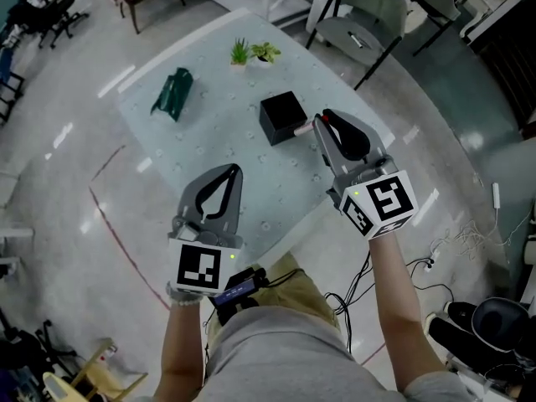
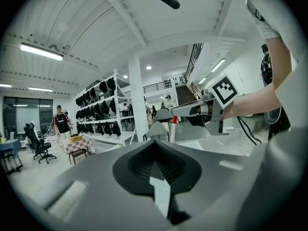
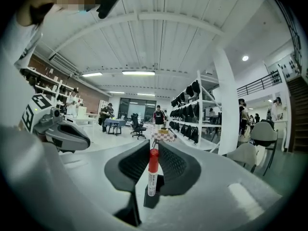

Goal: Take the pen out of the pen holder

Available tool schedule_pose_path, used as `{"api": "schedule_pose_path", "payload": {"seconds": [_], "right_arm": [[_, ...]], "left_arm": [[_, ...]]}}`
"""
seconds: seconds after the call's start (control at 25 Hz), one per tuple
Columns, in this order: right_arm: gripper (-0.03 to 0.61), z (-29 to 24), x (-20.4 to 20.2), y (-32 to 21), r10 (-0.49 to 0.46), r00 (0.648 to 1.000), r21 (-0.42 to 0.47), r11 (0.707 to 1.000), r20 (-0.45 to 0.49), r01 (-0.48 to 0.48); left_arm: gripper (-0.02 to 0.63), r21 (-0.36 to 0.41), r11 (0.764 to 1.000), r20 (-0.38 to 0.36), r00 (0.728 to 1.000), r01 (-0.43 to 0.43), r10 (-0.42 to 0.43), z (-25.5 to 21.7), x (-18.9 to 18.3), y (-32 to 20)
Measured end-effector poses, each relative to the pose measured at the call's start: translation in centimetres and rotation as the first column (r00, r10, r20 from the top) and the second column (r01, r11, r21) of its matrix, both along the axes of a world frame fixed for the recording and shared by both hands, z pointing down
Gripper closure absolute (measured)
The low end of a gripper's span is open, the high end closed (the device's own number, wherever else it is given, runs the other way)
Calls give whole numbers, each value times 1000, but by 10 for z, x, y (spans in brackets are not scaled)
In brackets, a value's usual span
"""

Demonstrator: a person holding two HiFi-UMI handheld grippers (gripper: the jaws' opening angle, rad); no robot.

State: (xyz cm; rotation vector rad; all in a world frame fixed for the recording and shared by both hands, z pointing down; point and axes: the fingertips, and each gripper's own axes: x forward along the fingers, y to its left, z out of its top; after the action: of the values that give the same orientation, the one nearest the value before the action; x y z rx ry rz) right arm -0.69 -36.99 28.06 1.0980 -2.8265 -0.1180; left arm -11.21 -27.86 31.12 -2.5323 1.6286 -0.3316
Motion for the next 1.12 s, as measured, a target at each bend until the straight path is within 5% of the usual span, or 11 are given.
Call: {"api": "schedule_pose_path", "payload": {"seconds": [0.48,1.12], "right_arm": [[523,26,9,78,36,999,-98,995,30,-33],[523,43,22,120,99,994,-150,985,54,-90]], "left_arm": [[612,-4,999,-43,998,-48,48,-1,5,29],[611,-14,996,-12,996,-89,89,3,7,52]]}}
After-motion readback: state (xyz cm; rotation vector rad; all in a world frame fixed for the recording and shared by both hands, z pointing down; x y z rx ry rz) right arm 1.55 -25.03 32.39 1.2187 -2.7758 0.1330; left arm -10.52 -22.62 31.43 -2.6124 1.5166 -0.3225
